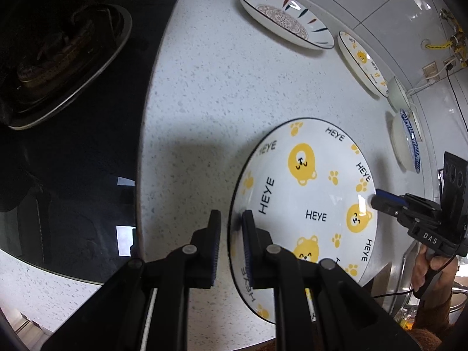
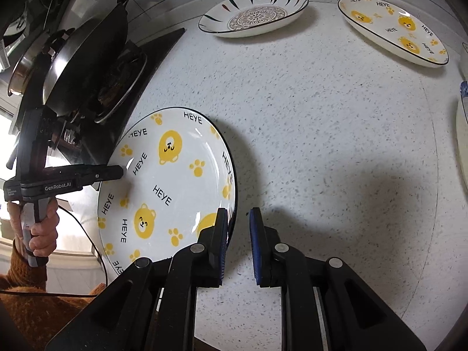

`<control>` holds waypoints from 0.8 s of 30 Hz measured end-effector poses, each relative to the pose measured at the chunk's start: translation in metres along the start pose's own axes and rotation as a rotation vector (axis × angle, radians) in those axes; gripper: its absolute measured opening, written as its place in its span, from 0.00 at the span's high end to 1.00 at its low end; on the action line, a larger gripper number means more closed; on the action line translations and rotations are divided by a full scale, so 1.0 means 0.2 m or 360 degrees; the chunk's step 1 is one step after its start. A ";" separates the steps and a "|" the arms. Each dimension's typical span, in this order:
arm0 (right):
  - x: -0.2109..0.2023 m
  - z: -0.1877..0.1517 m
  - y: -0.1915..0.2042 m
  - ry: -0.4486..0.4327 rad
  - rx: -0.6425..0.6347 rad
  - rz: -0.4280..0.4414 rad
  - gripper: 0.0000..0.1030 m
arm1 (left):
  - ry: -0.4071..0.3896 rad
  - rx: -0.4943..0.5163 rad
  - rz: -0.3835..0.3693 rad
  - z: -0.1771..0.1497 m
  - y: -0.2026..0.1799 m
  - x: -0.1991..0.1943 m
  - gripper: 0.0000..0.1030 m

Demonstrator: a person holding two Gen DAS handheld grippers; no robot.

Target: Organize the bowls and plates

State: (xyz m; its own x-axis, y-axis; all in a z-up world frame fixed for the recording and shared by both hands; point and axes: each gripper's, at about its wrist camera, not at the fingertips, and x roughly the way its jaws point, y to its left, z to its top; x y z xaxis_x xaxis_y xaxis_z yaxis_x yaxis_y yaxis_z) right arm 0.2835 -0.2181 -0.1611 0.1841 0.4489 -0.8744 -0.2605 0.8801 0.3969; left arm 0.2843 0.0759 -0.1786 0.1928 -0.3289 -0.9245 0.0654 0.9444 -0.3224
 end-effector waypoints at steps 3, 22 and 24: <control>-0.02 0.00 -0.02 -0.0011 -0.0016 -0.0003 0.84 | -0.0038 -0.0011 0.0036 0.00 0.00 -0.04 0.87; -0.52 0.25 -0.49 -0.0409 0.0134 -0.0120 0.42 | -0.0271 -0.0042 -0.0090 0.31 -0.41 -0.24 0.85; -0.54 0.30 -0.49 -0.0431 0.0117 -0.0074 0.41 | -0.0279 -0.0038 -0.0037 0.40 -0.43 -0.23 0.85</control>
State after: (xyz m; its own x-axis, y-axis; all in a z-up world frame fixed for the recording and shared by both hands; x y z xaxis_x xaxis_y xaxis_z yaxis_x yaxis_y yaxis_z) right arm 0.3459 -0.3427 -0.0893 0.4434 0.4242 -0.7896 -0.1782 0.9050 0.3862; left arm 0.3481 0.0099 -0.0915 0.3596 -0.3433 -0.8676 0.0487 0.9355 -0.3500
